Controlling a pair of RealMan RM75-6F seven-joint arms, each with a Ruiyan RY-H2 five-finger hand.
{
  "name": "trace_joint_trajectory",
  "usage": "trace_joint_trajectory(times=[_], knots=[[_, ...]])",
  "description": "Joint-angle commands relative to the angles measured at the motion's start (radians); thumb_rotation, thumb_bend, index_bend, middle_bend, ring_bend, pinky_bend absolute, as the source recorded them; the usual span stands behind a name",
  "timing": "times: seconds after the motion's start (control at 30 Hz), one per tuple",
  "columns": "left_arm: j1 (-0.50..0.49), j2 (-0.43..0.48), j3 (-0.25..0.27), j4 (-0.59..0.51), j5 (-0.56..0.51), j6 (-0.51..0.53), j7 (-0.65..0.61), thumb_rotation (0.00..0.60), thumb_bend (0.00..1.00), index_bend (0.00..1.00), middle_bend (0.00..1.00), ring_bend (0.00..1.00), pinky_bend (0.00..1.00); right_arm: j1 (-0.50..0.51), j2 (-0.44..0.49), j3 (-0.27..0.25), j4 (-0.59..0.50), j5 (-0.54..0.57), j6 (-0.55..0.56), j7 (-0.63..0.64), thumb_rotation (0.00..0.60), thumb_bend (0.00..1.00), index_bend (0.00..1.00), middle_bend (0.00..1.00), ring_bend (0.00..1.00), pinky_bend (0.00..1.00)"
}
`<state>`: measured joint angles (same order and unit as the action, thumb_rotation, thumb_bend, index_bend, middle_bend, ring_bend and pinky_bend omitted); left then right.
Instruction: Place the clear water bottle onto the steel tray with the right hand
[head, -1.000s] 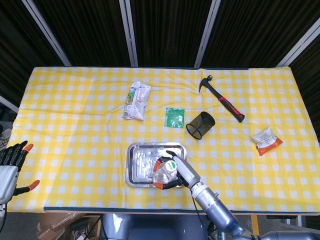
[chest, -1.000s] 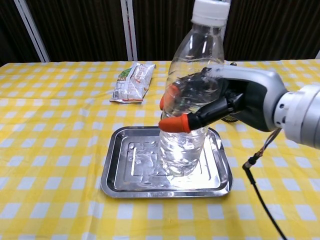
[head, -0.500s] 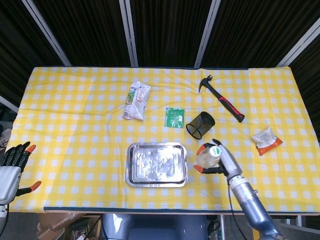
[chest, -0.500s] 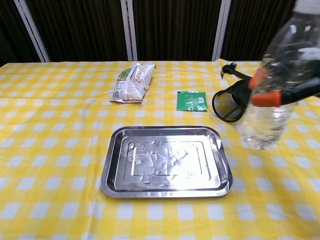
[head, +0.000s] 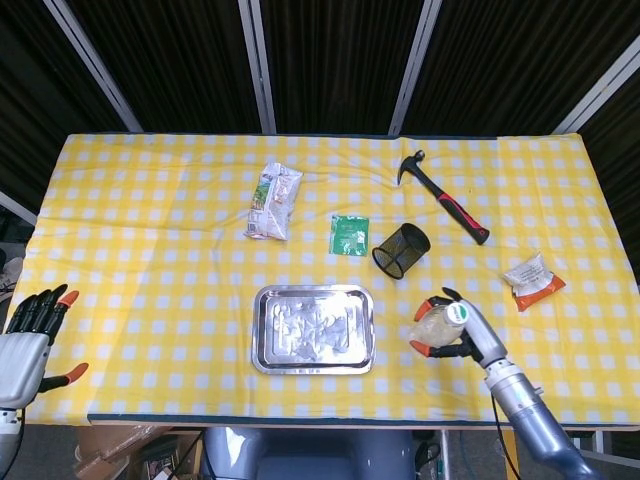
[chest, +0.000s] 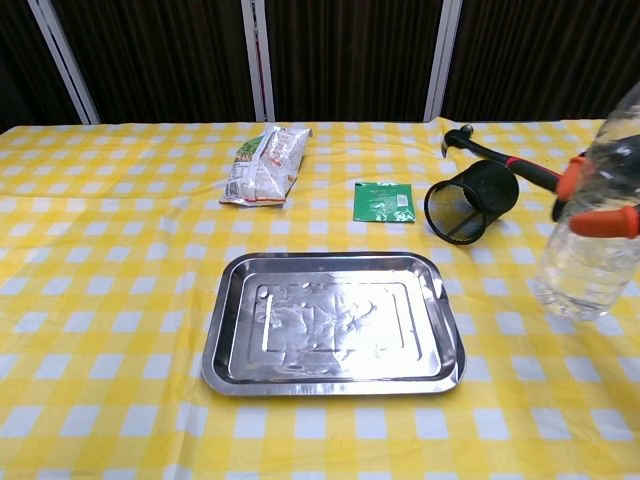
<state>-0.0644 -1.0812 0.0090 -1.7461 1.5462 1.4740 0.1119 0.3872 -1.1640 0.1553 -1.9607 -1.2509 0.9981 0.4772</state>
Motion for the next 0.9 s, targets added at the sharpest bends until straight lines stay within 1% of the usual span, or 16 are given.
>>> trace_joint_trajectory(times=[0.03,0.23,0.37,0.5,0.57,0.7,0.9], knots=[[-0.002,0.004,-0.001,0.004,0.000,-0.002,-0.011,0.600,0.17,0.06,0.00,0.00,0.00,0.064,-0.174,0.026,-0.001,0.055,0.013,-0.144,0.593,1.00,1.00,0.95,0.56,0.01],[-0.006,0.009,0.001,0.008,0.006,-0.007,-0.027,0.600,0.17,0.06,0.00,0.00,0.00,0.117,-0.380,0.053,0.032,0.124,0.069,-0.292,0.593,1.00,1.00,0.95,0.56,0.01],[-0.007,0.013,0.003,0.009,0.009,-0.007,-0.039,0.600,0.17,0.06,0.00,0.00,0.00,0.137,-0.476,0.065,0.078,0.153,0.099,-0.349,0.592,1.00,1.00,0.95,0.56,0.01],[-0.008,0.018,0.004,0.012,0.012,-0.008,-0.053,0.600,0.17,0.06,0.00,0.00,0.00,0.153,-0.561,0.079,0.150,0.177,0.138,-0.416,0.594,1.00,1.00,0.95,0.55,0.01],[-0.009,0.019,0.004,0.013,0.012,-0.010,-0.058,0.600,0.17,0.06,0.00,0.00,0.00,0.152,-0.590,0.081,0.177,0.187,0.168,-0.453,0.592,1.00,1.00,0.95,0.55,0.01],[-0.011,0.020,0.004,0.014,0.011,-0.013,-0.059,0.600,0.17,0.06,0.00,0.00,0.00,0.144,-0.609,0.078,0.195,0.195,0.194,-0.485,0.595,1.00,1.00,0.95,0.55,0.01],[-0.013,0.014,0.007,0.012,0.013,-0.016,-0.044,0.600,0.17,0.06,0.00,0.00,0.00,0.116,-0.597,0.063,0.180,0.201,0.199,-0.475,0.596,1.00,1.00,0.95,0.55,0.01]])
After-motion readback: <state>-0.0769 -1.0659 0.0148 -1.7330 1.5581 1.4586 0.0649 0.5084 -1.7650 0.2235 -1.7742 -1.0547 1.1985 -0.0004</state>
